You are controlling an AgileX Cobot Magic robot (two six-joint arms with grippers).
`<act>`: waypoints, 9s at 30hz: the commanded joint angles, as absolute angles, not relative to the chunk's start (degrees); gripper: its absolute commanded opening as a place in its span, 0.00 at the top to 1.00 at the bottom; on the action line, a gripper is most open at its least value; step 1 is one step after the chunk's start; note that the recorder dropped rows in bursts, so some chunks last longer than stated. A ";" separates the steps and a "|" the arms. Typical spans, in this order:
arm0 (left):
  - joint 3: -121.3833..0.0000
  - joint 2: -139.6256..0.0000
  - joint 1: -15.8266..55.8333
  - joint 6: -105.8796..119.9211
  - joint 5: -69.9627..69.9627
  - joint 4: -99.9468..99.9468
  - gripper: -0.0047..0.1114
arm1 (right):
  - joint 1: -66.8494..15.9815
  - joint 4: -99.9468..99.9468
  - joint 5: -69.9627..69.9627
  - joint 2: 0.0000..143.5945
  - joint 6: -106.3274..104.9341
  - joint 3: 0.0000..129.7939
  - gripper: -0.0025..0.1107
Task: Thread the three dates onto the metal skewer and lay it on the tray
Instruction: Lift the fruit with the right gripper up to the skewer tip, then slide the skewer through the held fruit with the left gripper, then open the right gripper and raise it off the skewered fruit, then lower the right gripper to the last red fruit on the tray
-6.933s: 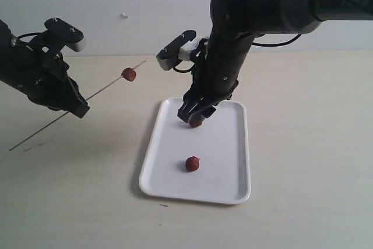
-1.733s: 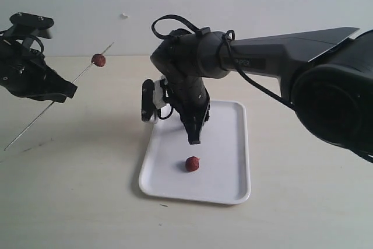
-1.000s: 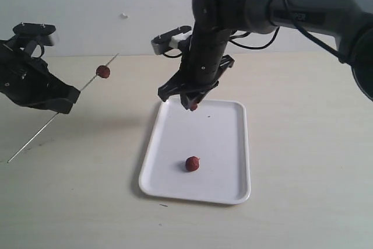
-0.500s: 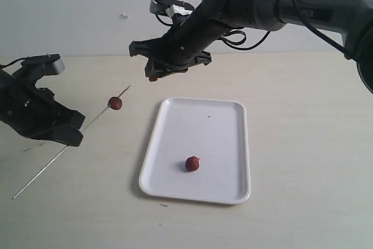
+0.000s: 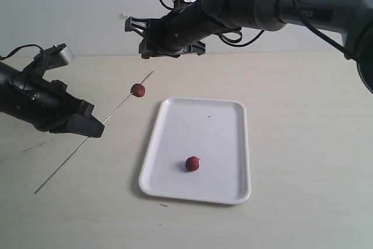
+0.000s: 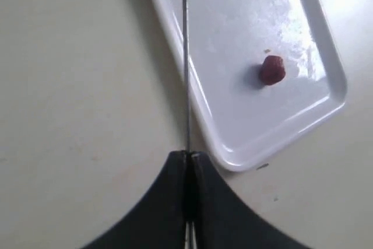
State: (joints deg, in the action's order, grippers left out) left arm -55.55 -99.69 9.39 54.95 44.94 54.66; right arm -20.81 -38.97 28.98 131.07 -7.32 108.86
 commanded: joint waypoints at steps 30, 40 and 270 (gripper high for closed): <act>-55.29 -99.77 9.25 61.73 37.18 67.00 0.96 | -20.68 -43.90 20.01 130.75 -7.31 109.08 0.73; -55.29 -99.77 9.25 63.66 37.81 68.32 0.96 | -20.68 -44.03 20.03 130.75 -7.31 109.08 0.73; -50.20 -93.75 9.23 94.46 29.57 70.44 0.96 | -16.04 -28.70 52.41 110.17 -78.90 74.12 0.51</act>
